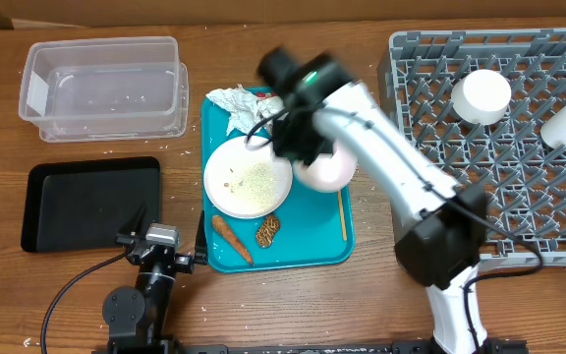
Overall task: Sort waste into correct bins and load items into the dishwasher
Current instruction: 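Carry the pink bowl to the rack and release it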
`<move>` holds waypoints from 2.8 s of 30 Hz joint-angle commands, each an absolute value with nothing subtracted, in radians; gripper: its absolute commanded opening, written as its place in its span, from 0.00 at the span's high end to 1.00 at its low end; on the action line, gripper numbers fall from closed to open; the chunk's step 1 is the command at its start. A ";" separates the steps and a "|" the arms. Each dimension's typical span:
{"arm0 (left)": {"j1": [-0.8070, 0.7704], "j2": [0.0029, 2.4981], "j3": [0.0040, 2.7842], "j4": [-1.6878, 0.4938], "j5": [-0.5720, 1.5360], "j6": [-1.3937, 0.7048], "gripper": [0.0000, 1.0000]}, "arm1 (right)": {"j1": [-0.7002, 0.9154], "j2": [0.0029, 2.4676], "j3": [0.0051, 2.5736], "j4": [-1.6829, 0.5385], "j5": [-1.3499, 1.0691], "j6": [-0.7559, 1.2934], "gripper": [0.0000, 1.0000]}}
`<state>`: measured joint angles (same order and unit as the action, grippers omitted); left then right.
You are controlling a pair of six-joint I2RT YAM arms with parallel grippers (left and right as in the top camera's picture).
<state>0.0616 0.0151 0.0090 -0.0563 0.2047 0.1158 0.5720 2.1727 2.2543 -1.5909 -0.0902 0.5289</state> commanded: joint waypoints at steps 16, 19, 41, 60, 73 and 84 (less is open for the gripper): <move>0.071 0.011 0.005 -0.056 0.199 0.133 0.00 | -0.394 2.114 2.219 -1.610 -1.050 -0.350 0.96; 0.071 0.011 0.005 -0.056 0.199 0.133 0.00 | -0.461 2.114 2.073 -1.604 -1.172 -0.505 0.96; 0.071 0.011 0.005 -0.056 0.199 0.133 0.00 | -0.683 2.113 1.842 -1.572 -1.175 -0.467 0.81; 0.071 0.011 0.005 -0.056 0.199 0.133 0.00 | -0.760 2.069 1.842 -1.459 -0.732 -0.014 0.78; 0.071 0.011 0.005 -0.056 0.199 0.133 0.00 | -0.564 1.802 1.841 -1.430 -0.395 0.147 0.72; 0.071 0.011 0.005 -0.056 0.199 0.133 0.00 | -0.061 1.802 1.830 -1.463 -0.364 0.150 0.56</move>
